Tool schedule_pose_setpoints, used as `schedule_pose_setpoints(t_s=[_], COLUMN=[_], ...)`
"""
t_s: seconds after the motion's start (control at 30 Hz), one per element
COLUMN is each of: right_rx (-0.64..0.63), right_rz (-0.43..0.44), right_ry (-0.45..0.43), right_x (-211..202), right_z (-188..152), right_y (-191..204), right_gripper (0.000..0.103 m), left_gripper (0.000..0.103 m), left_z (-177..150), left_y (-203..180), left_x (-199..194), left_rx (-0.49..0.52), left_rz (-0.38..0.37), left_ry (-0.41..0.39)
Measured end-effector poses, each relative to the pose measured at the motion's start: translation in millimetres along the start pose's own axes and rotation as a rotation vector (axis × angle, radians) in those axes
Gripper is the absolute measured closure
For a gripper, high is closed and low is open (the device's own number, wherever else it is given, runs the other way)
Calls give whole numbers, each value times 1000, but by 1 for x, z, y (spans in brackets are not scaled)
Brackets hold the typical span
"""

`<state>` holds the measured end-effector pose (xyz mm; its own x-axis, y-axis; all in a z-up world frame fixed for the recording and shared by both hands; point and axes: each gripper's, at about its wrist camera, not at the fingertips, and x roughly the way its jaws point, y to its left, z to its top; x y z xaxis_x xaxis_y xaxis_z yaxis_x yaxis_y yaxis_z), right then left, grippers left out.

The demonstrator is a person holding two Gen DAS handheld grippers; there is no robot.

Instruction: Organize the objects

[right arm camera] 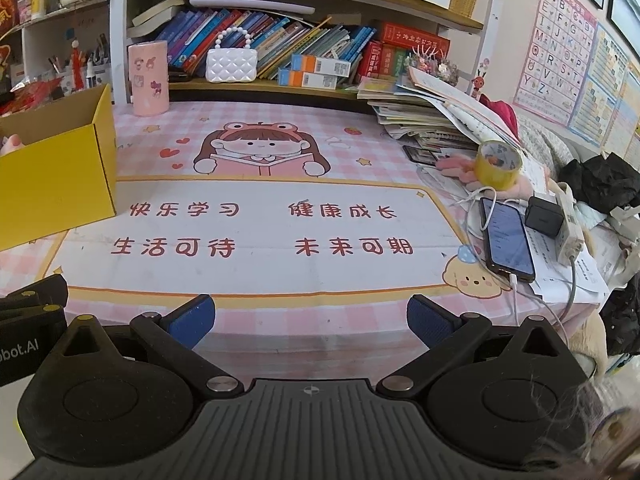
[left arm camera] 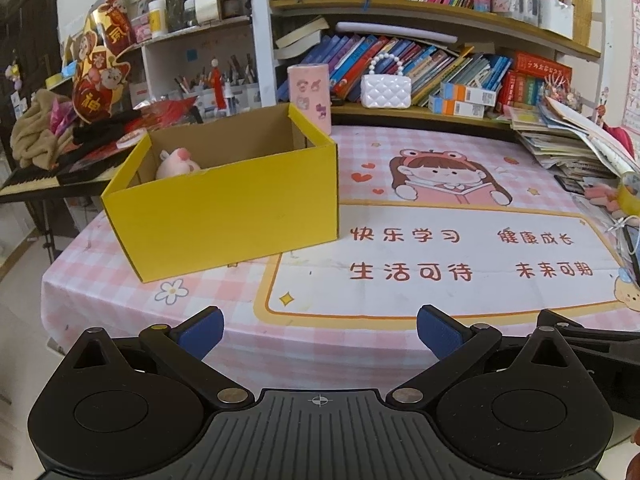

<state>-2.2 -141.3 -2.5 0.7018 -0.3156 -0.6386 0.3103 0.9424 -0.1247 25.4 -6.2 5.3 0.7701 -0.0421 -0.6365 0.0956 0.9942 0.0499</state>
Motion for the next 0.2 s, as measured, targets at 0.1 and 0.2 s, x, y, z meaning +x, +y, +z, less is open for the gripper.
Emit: schedule_pose_setpoints(t_s=[0.1, 0.2], right_rx=[-6, -6], right_rz=[0, 5], right_ry=[10, 14], right_x=[3, 6], right_z=[0, 2], right_y=[0, -1], right_gripper=[0, 0], left_gripper=[0, 0], left_z=[0, 0], left_y=[-1, -1], left_x=[2, 3], left_rx=[3, 2], left_rz=[5, 4], left_ry=[6, 2])
